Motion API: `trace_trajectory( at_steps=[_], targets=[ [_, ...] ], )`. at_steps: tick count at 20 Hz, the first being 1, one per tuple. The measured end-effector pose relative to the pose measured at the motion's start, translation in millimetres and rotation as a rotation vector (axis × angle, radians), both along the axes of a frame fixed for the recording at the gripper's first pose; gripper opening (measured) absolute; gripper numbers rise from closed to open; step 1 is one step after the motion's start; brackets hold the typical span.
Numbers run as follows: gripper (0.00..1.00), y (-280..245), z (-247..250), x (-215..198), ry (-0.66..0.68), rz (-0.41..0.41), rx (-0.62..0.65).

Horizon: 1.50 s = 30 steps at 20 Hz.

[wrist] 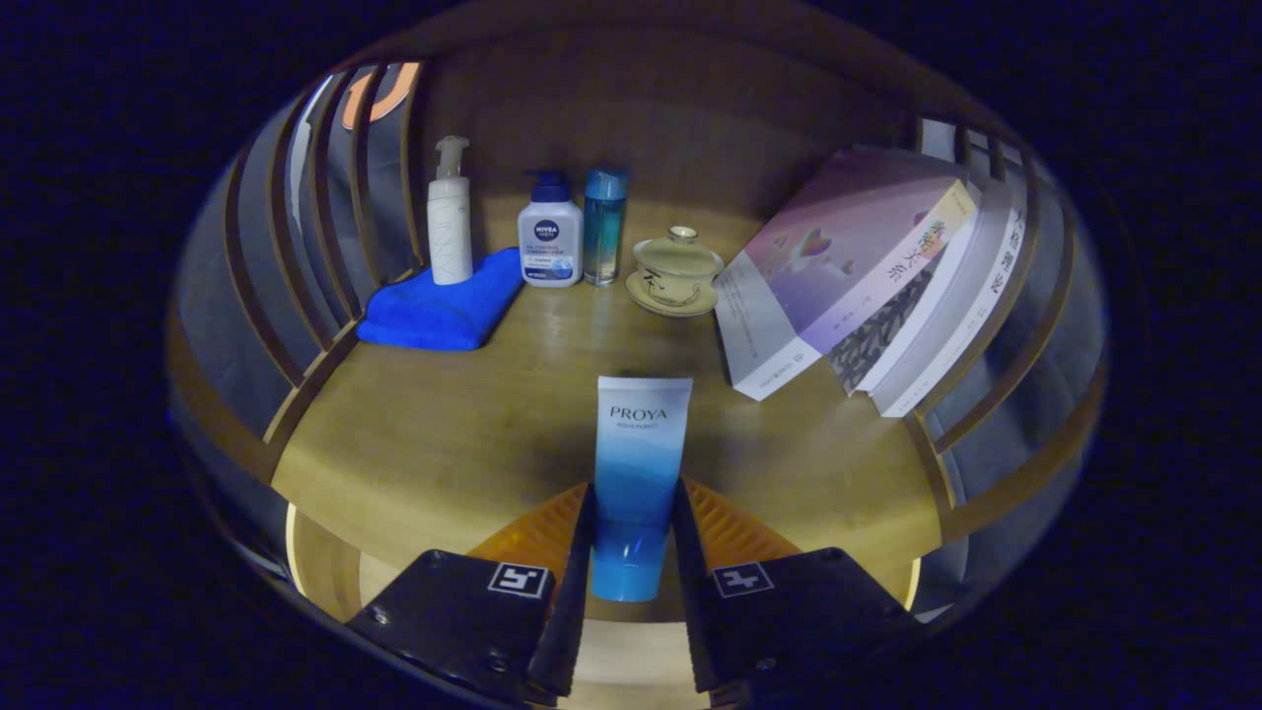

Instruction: Pull open the drawer, take out the items inside it, and place them on the countertop above the cabinet.

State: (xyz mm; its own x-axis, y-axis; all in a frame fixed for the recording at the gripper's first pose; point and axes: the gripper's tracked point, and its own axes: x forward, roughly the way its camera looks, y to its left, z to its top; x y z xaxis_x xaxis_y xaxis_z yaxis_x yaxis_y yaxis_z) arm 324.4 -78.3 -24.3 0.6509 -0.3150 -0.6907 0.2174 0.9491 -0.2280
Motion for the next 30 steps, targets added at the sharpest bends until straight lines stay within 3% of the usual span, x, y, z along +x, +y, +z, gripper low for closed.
trace_trajectory(
  at_steps=[3,6,16,18,20,22,24,30],
  targets=[
    [0.53,4.1,10.1,-0.4,-0.056,0.014,0.009],
    [0.70,19.5,23.4,-19.8,-0.078,0.050,0.034],
    [0.70,95.7,65.8,-136.2,-0.160,0.251,0.068],
    [0.82,107.4,74.5,-159.6,-0.198,0.289,0.059],
    [0.84,117.5,79.7,-185.0,-0.234,0.314,0.066],
    [0.85,124.5,78.7,-210.3,-0.266,0.320,0.090],
    [0.99,127.4,70.9,-232.8,-0.278,0.335,0.103],
    [1.00,120.7,39.2,-288.6,-0.346,0.323,0.082]
  ],
)
